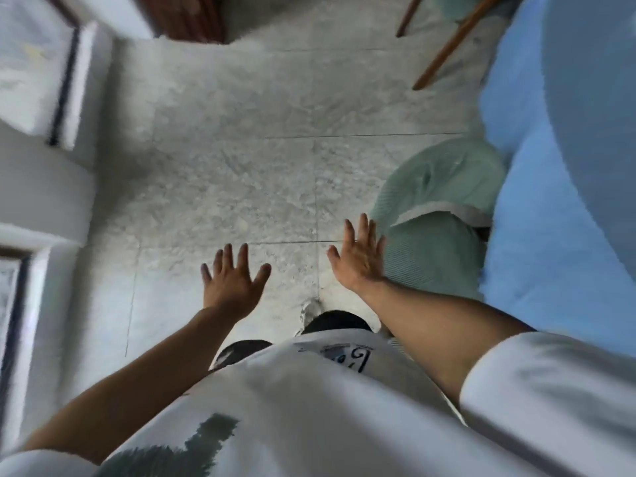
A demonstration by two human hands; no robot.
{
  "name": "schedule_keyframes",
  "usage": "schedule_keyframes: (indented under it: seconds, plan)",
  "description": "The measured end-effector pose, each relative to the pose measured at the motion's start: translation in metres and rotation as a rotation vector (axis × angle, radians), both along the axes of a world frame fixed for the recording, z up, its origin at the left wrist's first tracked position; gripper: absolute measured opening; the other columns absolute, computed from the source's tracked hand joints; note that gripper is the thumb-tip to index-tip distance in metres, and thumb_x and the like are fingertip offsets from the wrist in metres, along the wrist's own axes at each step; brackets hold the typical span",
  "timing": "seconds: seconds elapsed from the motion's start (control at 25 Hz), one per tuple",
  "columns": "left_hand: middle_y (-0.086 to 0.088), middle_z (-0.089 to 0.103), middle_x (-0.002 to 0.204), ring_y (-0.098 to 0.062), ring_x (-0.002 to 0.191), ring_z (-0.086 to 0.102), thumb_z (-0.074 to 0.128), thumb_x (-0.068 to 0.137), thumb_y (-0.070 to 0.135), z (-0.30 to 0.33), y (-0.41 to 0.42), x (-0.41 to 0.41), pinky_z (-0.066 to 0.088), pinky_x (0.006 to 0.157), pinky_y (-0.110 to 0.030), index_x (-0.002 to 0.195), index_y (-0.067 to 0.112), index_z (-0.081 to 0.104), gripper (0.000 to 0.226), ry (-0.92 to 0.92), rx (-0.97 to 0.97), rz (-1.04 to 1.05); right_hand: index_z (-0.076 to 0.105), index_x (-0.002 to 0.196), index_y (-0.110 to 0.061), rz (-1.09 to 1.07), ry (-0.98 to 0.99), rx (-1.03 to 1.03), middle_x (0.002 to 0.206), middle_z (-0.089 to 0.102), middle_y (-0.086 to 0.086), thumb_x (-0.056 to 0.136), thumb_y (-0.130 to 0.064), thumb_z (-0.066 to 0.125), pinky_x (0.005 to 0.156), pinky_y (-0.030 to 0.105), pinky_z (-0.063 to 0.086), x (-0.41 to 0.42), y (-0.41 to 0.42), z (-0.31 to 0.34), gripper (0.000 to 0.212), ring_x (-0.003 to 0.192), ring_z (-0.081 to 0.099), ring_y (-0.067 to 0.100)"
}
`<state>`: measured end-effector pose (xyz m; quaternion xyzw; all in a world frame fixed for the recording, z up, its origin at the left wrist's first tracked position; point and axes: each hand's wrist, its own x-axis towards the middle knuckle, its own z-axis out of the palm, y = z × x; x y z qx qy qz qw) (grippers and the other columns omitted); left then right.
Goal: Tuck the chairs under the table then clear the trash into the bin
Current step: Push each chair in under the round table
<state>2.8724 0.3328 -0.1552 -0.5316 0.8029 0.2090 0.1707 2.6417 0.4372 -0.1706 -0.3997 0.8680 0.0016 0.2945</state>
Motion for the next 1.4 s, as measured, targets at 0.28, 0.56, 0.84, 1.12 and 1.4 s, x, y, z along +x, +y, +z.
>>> schedule_keyframes:
  seconds: [0.28,0.56,0.84,1.12,1.4]
  plan:
    - [-0.008,-0.001,0.172,-0.026,0.158,-0.004,0.02,0.097,0.071,0.0,-0.13,-0.177,-0.002,0.126,-0.055,0.163,0.025,0.005,0.082,-0.004,0.019,-0.551,-0.003,0.163,-0.013,-0.559,0.002,-0.062,0.17,-0.009,0.017,0.105,-0.05,0.033,0.127,0.056,-0.003,-0.079,-0.045,0.006,0.078,0.157,-0.009,0.036]
    - [-0.012,-0.001,0.171,-0.031,0.157,-0.002,0.028,0.098,0.069,0.005,-0.204,-0.333,-0.003,0.125,-0.058,0.162,0.022,0.006,0.082,0.067,0.053,-1.14,-0.003,0.163,-0.018,-1.075,0.025,-0.047,0.171,-0.01,0.013,0.099,-0.05,0.036,0.126,0.056,-0.004,-0.122,-0.093,0.01,0.081,0.158,-0.011,0.031]
    - [-0.015,-0.002,0.17,-0.034,0.157,-0.004,0.042,0.1,0.051,0.012,-0.217,-0.47,0.001,0.125,-0.058,0.163,0.026,0.003,0.078,0.038,-0.071,-1.671,0.004,0.163,-0.019,-1.456,-0.023,-0.128,0.171,-0.003,0.013,0.097,-0.046,0.045,0.127,0.054,-0.004,-0.156,-0.136,0.01,0.083,0.158,-0.005,0.03]
    - [-0.014,-0.001,0.17,-0.034,0.157,-0.003,0.05,0.096,0.037,0.003,-0.143,-0.571,0.0,0.126,-0.056,0.162,0.032,0.01,0.077,0.031,-0.101,-2.088,0.011,0.162,-0.017,-1.707,-0.146,-0.257,0.169,0.011,0.015,0.099,-0.041,0.042,0.126,0.055,0.007,-0.199,-0.154,-0.016,0.074,0.156,0.013,0.032]
    - [-0.008,0.037,0.16,-0.027,0.154,0.02,0.048,0.087,0.065,-0.015,-0.063,-0.658,0.002,0.126,-0.055,0.154,0.028,0.037,0.078,-0.176,-0.041,-2.944,0.027,0.156,-0.019,-1.9,-0.11,-0.283,0.152,0.046,0.009,0.091,-0.048,0.036,0.117,0.048,0.031,-0.211,-0.171,-0.018,0.072,0.137,0.047,0.031]
